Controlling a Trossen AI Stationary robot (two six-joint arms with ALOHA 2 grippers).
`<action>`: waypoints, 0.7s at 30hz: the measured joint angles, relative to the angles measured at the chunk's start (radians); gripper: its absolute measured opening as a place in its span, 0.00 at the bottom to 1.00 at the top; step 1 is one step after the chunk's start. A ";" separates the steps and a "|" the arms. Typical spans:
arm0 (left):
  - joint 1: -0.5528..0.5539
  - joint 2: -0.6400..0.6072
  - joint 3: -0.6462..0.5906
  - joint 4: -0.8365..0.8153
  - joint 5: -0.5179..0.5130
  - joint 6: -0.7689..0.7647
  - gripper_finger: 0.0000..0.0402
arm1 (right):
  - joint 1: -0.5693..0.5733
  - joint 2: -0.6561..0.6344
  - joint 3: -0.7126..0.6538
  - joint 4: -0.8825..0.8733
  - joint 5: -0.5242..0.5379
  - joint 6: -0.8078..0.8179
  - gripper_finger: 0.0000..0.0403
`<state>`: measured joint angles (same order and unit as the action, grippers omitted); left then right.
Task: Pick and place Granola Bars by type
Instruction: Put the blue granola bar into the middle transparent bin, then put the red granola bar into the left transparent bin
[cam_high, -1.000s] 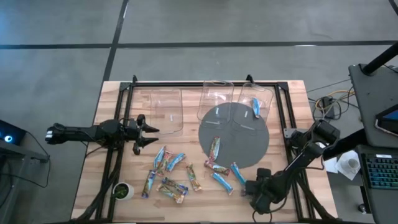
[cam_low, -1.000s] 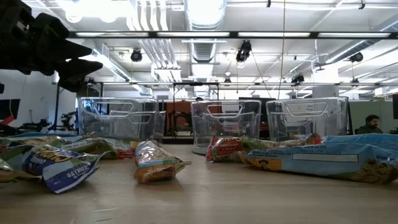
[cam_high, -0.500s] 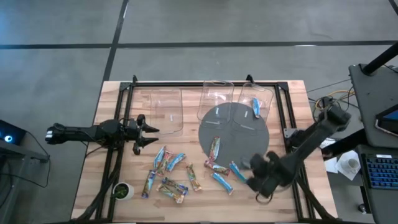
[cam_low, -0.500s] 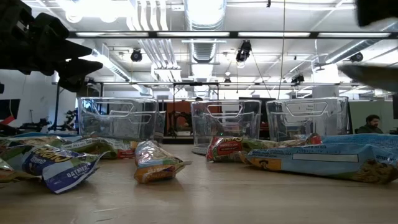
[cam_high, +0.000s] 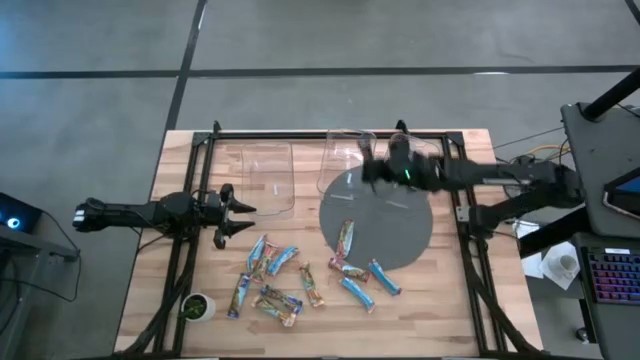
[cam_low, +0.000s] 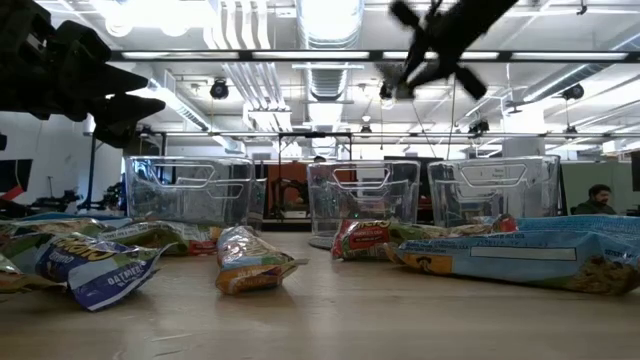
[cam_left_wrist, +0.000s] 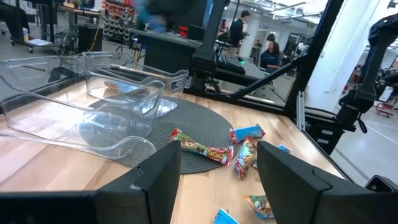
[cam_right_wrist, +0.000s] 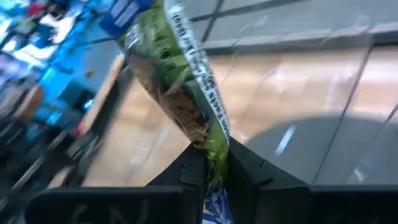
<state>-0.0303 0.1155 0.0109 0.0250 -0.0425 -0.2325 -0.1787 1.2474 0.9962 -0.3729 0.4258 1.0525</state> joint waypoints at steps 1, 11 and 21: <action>0.000 0.000 0.000 0.000 0.000 0.000 0.48 | -0.061 0.021 0.000 0.013 -0.044 -0.016 0.13; 0.000 0.000 0.000 0.000 0.000 0.000 0.48 | -0.268 0.258 0.018 0.192 -0.524 -0.027 0.50; 0.000 0.000 0.000 0.000 0.000 0.000 0.48 | 0.023 0.138 0.094 -0.278 -0.381 -0.605 0.59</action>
<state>-0.0303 0.1158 0.0109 0.0250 -0.0425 -0.2321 -0.1559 1.3850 1.0902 -0.6506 0.0449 0.4478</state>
